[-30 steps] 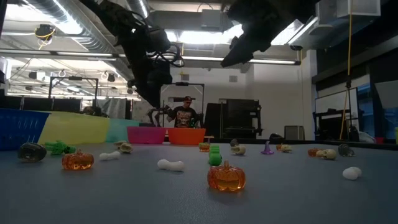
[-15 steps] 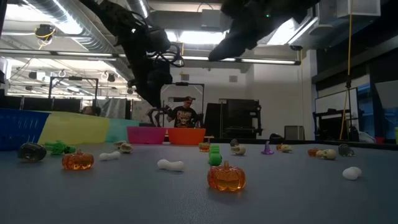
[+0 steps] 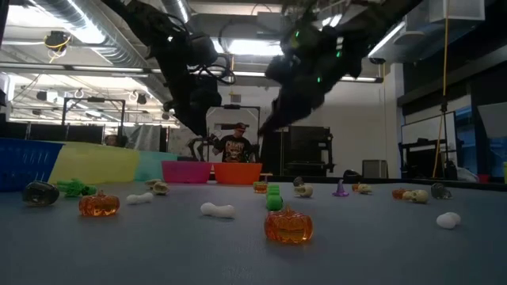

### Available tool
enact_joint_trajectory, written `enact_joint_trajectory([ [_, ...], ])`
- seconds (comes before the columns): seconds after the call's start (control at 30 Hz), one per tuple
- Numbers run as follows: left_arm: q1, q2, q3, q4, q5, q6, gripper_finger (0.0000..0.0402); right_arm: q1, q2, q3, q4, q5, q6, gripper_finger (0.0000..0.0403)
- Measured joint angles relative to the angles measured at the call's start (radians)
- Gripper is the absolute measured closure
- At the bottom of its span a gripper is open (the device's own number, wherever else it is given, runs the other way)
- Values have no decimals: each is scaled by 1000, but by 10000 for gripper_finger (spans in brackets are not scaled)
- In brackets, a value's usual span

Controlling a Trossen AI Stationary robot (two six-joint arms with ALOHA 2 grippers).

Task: Sort Halloween decoration
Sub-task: Put the green skeleton toy into the orange bin

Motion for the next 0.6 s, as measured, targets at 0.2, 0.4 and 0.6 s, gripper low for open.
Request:
enact_joint_trajectory([
  [0.2,0,0,0,1,0,0,279,3,84,0,12,-1,-101,235],
  [0.4,0,0,0,1,0,-1,279,2,152,0,46,6,-104,235],
  [0.6,0,0,0,2,0,-4,279,2,190,0,88,35,-102,235],
])
